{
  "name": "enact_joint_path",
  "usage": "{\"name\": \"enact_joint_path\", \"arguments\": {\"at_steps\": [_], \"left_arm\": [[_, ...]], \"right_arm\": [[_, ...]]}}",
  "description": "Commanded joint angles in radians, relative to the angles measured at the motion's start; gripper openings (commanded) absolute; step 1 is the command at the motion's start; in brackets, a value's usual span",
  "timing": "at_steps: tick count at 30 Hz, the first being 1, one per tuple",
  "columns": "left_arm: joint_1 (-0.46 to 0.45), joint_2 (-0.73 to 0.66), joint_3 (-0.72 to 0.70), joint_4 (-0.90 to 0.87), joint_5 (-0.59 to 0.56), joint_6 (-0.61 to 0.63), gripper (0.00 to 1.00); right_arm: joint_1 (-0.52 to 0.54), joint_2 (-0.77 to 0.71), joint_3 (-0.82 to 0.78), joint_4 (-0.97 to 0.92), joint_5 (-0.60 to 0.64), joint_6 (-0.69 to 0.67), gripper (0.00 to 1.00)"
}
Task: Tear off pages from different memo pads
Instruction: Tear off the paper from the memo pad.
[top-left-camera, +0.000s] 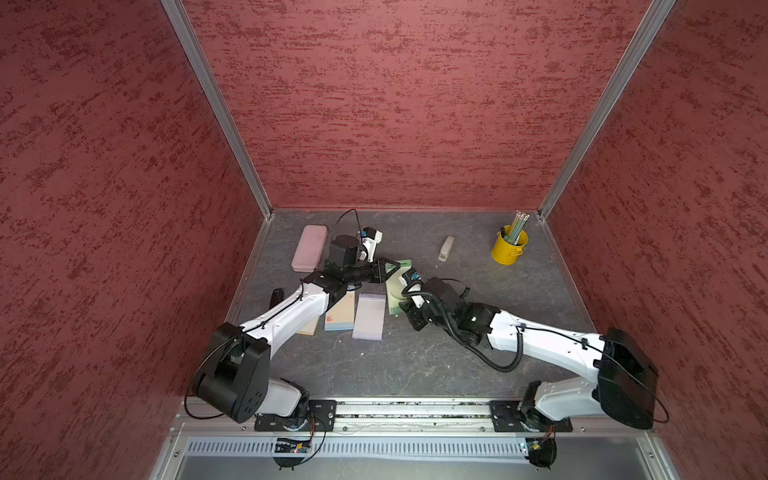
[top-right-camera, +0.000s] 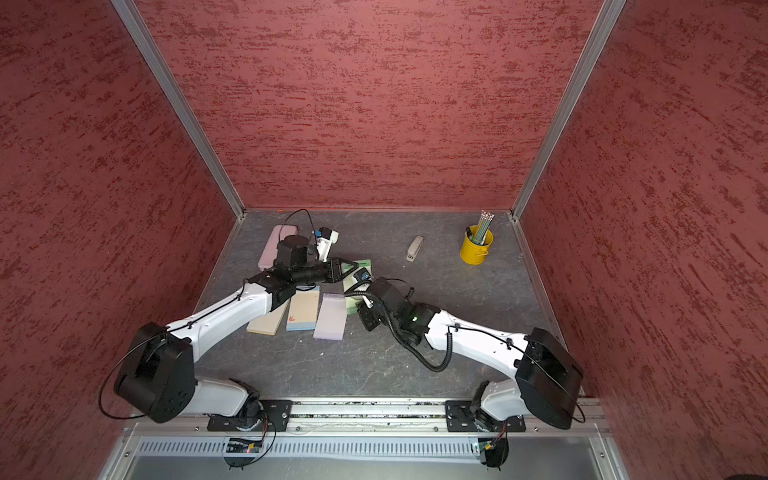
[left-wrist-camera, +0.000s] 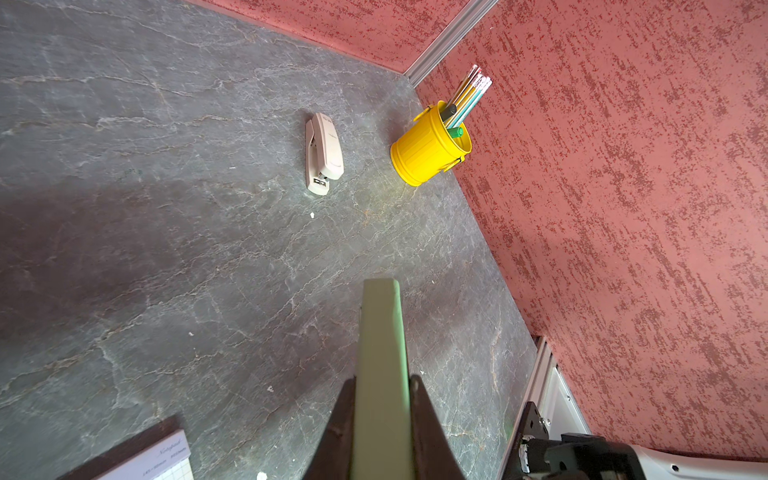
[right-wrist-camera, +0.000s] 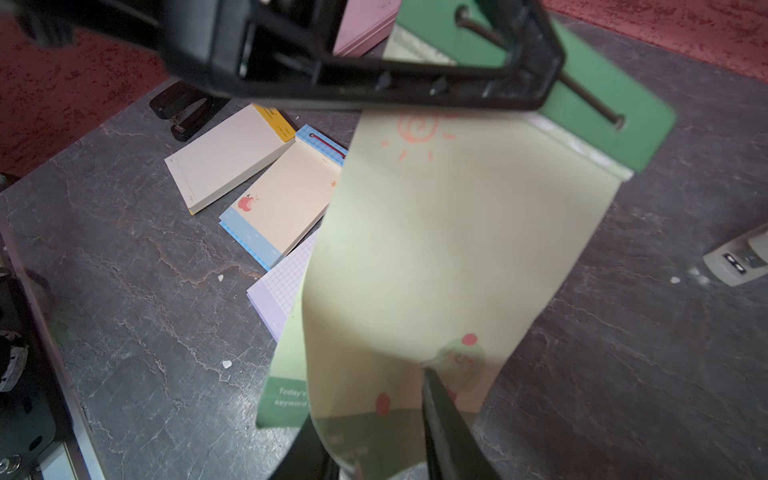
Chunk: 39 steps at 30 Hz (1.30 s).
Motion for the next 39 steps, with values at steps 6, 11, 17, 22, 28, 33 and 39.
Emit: {"name": "enact_joint_path", "arguments": {"at_steps": [6, 11, 17, 22, 28, 33, 39], "left_arm": [[-0.019, -0.032, -0.01, 0.037, 0.006, 0.005, 0.0], [-0.035, -0.032, -0.013, 0.029, 0.008, 0.009, 0.0], [-0.037, -0.041, -0.022, 0.022, 0.004, 0.01, 0.0], [-0.037, -0.042, -0.016, 0.013, 0.004, 0.018, 0.0], [-0.03, -0.041, -0.009, 0.0, 0.002, 0.028, 0.0], [-0.031, -0.037, -0.01, 0.003, 0.003, 0.025, 0.0], [-0.03, -0.035, -0.012, 0.01, 0.002, 0.021, 0.0]], "right_arm": [[-0.015, -0.001, 0.016, 0.038, -0.015, -0.017, 0.16], [-0.048, 0.003, 0.02, 0.048, -0.026, -0.016, 0.09], [-0.09, 0.006, 0.009, 0.047, -0.055, -0.016, 0.0], [-0.092, -0.011, 0.009, 0.042, -0.087, -0.03, 0.18], [-0.092, -0.039, -0.003, 0.015, -0.04, -0.08, 0.39], [-0.083, -0.041, -0.007, 0.021, -0.039, -0.104, 0.37], [-0.057, -0.027, -0.008, 0.039, -0.037, -0.129, 0.48]]}}
